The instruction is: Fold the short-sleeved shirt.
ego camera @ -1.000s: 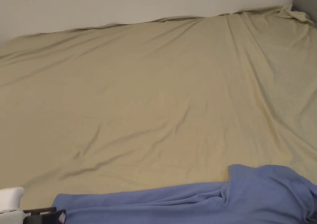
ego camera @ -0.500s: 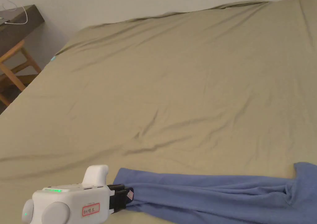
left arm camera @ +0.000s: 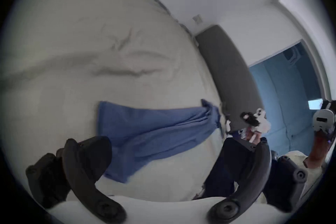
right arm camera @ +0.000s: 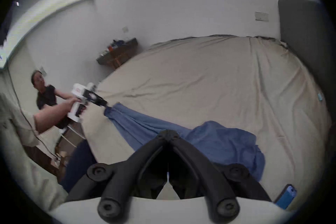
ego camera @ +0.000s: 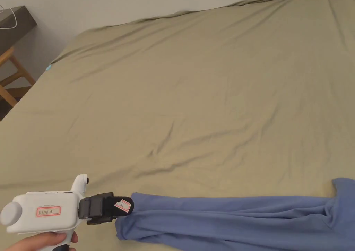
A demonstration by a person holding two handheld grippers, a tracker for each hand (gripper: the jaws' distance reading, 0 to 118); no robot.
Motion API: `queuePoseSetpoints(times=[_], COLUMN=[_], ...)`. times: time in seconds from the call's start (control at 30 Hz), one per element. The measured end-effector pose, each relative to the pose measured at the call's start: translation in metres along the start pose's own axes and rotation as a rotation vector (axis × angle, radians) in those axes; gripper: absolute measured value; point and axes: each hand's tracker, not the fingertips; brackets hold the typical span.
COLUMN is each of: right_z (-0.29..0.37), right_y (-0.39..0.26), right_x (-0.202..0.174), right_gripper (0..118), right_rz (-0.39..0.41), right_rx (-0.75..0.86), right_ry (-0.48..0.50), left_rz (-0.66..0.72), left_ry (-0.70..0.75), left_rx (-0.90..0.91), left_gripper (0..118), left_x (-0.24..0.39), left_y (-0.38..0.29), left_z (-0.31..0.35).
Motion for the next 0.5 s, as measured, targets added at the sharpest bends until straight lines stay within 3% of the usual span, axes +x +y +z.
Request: queuePoseSetpoints(times=[0.03, 0.1, 0.23, 0.3, 0.37, 0.43, 0.47, 0.5], right_z=[0.000, 0.000, 0.001, -0.001, -0.005, -0.009, -0.010, -0.011], right_y=[0.002, 0.005, 0.008, 0.009, 0.011, 0.012, 0.012, 0.013], right_x=[0.001, 0.001, -0.002, -0.003, -0.004, -0.004, -0.004, -0.005], right_gripper=[3, 3, 3, 3, 3, 3, 3, 3], right_rz=[-0.028, -0.033, -0.024, -0.026, -0.025, -0.028, -0.034, -0.043], right_rx=[0.016, 0.026, 0.034, 0.028, 0.028, 0.028, 0.030, 0.032], right_ry=[-0.003, -0.015, 0.009, 0.044, 0.044, 0.041, 0.042, 0.047], left_rz=[0.019, 0.083, 0.094, 0.155, 0.119, 0.042, 0.057, 0.085], left_ry=[0.031, 0.093, -0.093, -0.107, -0.103, -0.088, -0.095, -0.120], left_rx=[-0.033, -0.076, 0.065, 0.016, -0.003, 0.043, 0.035, -0.002], left_gripper=[118, 118, 118, 118, 118, 118, 106, 49], left_x=[-0.039, -0.054, -0.065, -0.049, -0.036, -0.065, -0.066, -0.068], left_y=[0.002, 0.001, 0.007, -0.002, -0.008, 0.015, 0.019, 0.021], left_z=[-0.014, -0.029, -0.027, -0.050, -0.065, -0.056, -0.057, -0.060])
